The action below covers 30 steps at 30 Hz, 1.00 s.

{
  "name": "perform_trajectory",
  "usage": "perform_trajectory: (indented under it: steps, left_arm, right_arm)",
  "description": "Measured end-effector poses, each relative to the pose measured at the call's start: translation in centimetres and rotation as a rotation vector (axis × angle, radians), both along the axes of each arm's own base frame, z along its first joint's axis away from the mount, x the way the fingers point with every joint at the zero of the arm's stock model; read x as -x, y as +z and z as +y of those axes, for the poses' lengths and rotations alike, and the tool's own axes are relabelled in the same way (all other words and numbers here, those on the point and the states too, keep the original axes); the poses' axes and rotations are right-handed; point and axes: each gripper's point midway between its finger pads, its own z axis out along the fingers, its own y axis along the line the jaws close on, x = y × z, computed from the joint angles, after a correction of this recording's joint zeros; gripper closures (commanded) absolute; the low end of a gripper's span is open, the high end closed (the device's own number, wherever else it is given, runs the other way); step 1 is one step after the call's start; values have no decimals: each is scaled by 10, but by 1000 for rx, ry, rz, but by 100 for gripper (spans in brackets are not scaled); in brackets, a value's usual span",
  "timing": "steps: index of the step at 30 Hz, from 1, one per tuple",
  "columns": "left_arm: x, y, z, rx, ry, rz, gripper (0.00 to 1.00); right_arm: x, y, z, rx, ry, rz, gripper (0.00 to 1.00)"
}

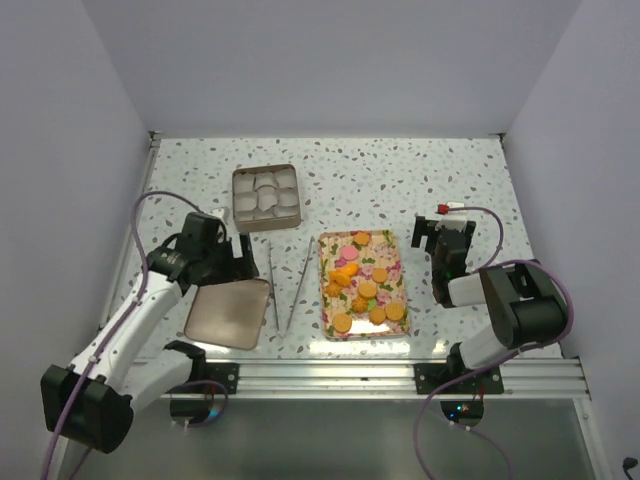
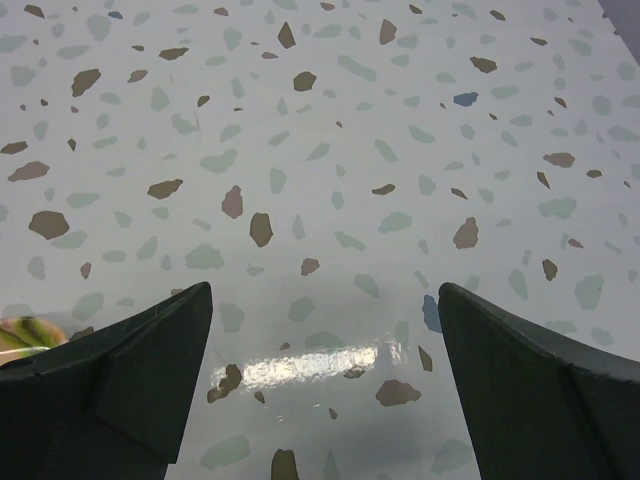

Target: Pack the cookies

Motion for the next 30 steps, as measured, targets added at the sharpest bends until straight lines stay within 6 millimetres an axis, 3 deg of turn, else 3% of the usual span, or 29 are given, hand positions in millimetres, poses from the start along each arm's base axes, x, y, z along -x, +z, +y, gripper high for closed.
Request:
perform_trajectory:
  steps: [4, 8, 14, 21, 28, 30]
  left_arm:
    - [15, -7, -29, -52, -128, 67, 0]
    - [13, -6, -55, -107, -200, 91, 0]
    - [-7, -24, -55, -208, -162, 156, 4]
    - [-43, -44, -68, -284, -177, 208, 10]
    - [-63, -69, -62, -289, -151, 261, 30]
    - [-67, -76, -60, -290, -143, 274, 33]
  right_arm:
    - [0, 0, 0, 0, 0, 0, 1]
    - [0, 0, 0, 0, 0, 0, 1]
    - [0, 0, 0, 0, 0, 0, 1]
    - [0, 0, 0, 0, 0, 0, 1]
    - [0, 0, 0, 4, 0, 18, 1]
    - [-5, 10, 0, 6, -1, 27, 1]
